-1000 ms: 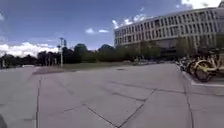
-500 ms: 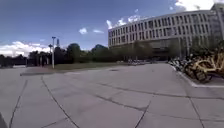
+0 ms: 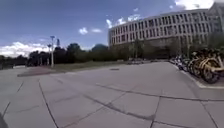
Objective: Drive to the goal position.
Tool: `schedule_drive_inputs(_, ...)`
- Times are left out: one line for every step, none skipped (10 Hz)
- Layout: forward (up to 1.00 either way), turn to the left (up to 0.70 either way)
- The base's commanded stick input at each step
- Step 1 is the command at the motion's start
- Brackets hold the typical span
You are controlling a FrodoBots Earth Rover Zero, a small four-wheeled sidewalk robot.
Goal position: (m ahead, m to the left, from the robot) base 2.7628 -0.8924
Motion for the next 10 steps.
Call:
schedule_drive_inputs(0.7, -0.3)
schedule_drive_inputs(0.7, -0.25)
schedule_drive_inputs(0.7, -0.19)
schedule_drive_inputs(0.7, -0.13)
schedule_drive_inputs(0.7, -0.08)
schedule_drive_inputs(0.7, -0.02)
schedule_drive_inputs(0.7, 0.01)
schedule_drive_inputs(0.7, 0.01)
schedule_drive_inputs(0.7, 0.01)
schedule_drive_inputs(0.7, 0.01)
